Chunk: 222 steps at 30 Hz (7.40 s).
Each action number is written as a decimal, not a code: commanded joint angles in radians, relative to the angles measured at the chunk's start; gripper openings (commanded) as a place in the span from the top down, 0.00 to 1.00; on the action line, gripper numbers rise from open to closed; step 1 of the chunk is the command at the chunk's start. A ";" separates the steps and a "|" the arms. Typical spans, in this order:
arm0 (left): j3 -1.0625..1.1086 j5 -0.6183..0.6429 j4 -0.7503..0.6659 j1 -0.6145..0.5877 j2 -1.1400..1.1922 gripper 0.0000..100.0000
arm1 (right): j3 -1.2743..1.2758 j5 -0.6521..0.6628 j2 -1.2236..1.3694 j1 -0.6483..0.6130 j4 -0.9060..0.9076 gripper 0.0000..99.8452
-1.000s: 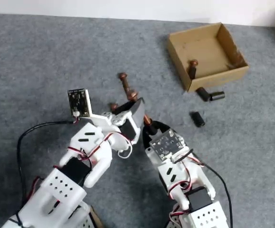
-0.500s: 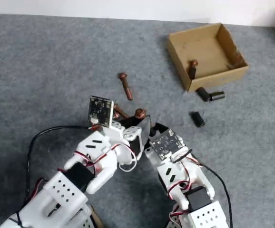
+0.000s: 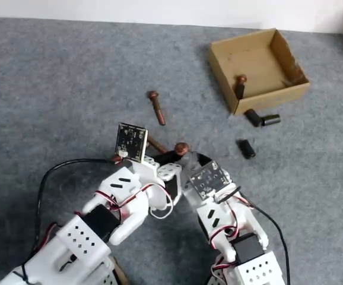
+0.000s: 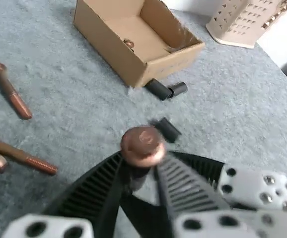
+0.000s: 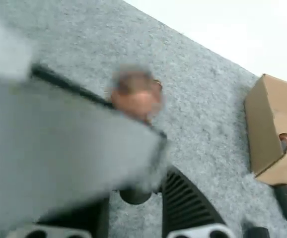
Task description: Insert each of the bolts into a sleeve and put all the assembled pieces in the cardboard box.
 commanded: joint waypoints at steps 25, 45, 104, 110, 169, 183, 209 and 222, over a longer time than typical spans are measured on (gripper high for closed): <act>0.176 -0.003 0.000 -0.435 -0.019 0.65 | 0.105 -0.020 0.002 0.102 -0.005 1.00; 0.228 -0.005 -0.006 -0.573 -0.012 0.65 | -0.196 -0.109 0.012 0.068 0.196 1.00; 0.277 -0.087 -0.144 -0.567 -0.012 0.65 | -2.049 -0.015 2.276 0.481 0.168 0.88; 0.277 -0.087 -0.141 -0.567 -0.012 0.65 | -2.216 -0.026 2.265 0.486 0.449 0.86; 0.277 -0.087 -0.144 -0.567 -0.012 0.65 | -2.393 0.384 2.644 0.565 0.854 0.86; 0.268 -0.087 -0.140 -0.567 -0.018 0.65 | -2.548 0.311 2.640 0.553 1.081 0.99; -0.091 -0.532 0.528 -0.595 -0.008 0.65 | -2.680 0.199 2.479 0.536 1.244 0.99; -0.364 -0.822 0.750 -0.578 0.271 0.65 | -2.095 0.213 1.870 0.406 1.193 0.99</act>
